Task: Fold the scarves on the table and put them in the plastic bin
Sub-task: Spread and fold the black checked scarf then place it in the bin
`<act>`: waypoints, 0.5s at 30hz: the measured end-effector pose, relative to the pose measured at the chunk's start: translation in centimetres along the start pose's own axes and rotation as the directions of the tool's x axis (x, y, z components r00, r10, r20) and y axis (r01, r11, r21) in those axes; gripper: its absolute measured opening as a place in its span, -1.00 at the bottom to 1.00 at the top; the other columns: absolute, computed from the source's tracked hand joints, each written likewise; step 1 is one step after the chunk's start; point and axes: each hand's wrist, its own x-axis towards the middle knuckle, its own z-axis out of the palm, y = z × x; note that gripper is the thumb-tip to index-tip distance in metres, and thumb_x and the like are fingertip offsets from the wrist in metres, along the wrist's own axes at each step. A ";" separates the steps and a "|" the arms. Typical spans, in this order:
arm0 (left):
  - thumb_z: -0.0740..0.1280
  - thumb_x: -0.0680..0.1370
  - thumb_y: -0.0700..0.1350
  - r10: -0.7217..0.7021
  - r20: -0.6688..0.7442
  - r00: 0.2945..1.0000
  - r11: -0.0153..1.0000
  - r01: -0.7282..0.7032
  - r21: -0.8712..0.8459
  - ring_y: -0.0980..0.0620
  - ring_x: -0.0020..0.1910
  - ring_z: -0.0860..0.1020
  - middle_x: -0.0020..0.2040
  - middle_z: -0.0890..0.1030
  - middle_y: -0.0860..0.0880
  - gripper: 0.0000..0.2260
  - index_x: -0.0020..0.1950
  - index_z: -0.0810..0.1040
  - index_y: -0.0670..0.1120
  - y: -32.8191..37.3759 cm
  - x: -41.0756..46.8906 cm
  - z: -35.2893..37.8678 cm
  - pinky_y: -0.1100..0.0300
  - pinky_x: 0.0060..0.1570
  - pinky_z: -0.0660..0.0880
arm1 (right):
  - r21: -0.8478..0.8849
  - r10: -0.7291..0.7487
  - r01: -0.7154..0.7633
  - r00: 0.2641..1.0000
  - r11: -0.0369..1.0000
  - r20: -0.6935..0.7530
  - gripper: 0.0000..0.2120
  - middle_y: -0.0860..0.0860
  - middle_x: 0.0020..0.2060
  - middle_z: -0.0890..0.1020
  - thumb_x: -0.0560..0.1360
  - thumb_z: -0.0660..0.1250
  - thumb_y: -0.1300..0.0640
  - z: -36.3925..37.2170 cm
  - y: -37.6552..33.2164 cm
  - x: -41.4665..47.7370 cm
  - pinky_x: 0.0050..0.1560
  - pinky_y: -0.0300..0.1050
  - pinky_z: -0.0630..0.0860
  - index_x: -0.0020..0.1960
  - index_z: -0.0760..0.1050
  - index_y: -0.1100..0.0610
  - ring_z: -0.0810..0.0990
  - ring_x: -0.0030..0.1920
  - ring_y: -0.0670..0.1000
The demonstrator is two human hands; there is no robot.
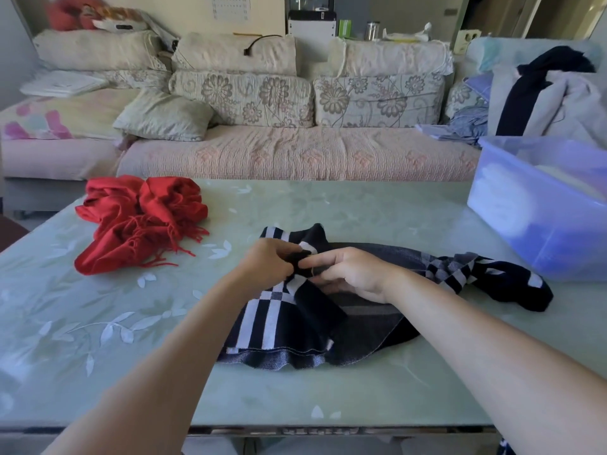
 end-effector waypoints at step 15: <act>0.27 0.55 -0.04 0.110 -0.119 0.987 0.761 -0.007 0.649 -0.07 0.45 0.32 0.49 0.35 0.00 -0.57 0.44 0.43 0.11 -8.2 -1.6 -8.8 -0.08 0.36 0.35 | -0.755 -0.161 0.004 0.978 0.656 -0.135 -0.57 -0.12 0.32 0.50 0.54 0.23 0.15 4.6 0.9 2.9 0.20 -0.13 0.39 0.38 0.46 -0.12 0.47 0.30 -0.03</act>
